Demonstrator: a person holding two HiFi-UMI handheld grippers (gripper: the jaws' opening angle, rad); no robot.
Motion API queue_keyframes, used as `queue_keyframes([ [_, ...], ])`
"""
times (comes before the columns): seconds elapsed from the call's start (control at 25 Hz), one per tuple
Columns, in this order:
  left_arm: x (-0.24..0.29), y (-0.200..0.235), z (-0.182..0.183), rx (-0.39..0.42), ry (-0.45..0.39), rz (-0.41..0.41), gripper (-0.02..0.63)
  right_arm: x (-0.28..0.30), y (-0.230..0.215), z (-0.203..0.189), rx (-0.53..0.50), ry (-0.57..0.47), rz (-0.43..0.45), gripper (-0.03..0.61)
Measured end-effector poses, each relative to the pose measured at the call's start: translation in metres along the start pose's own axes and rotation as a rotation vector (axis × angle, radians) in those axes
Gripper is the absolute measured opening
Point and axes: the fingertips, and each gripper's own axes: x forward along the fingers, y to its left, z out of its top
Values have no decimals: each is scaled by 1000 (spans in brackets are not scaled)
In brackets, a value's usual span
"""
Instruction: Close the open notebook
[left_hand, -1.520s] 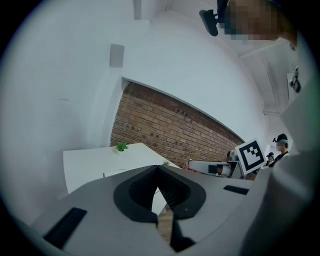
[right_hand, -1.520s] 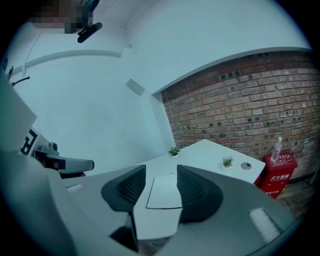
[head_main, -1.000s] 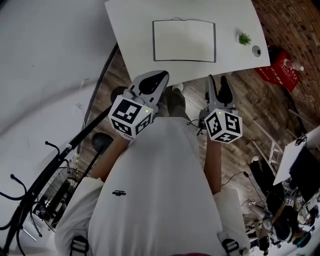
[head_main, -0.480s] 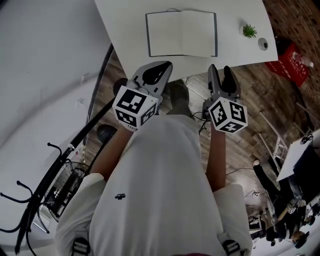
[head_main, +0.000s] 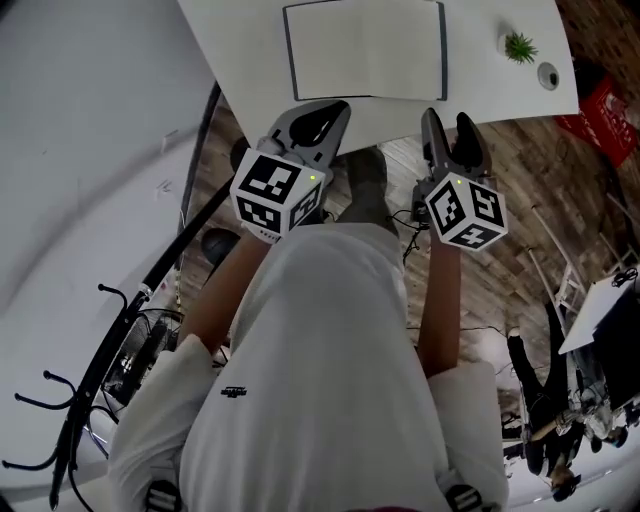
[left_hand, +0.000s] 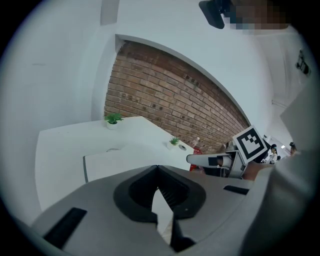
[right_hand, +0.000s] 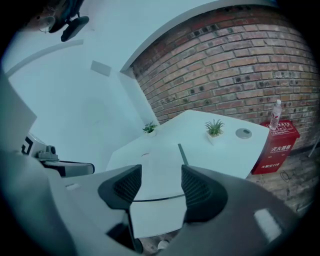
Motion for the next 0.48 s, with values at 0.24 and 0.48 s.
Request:
queue_keyframes([
  [0.24,25,19,-16,4,44,23,9,19,-12,-11,14,30,-11,255],
  [0.48,53,34,-32,7,85,56,9,38,-24,-20,33,57,-17,260],
])
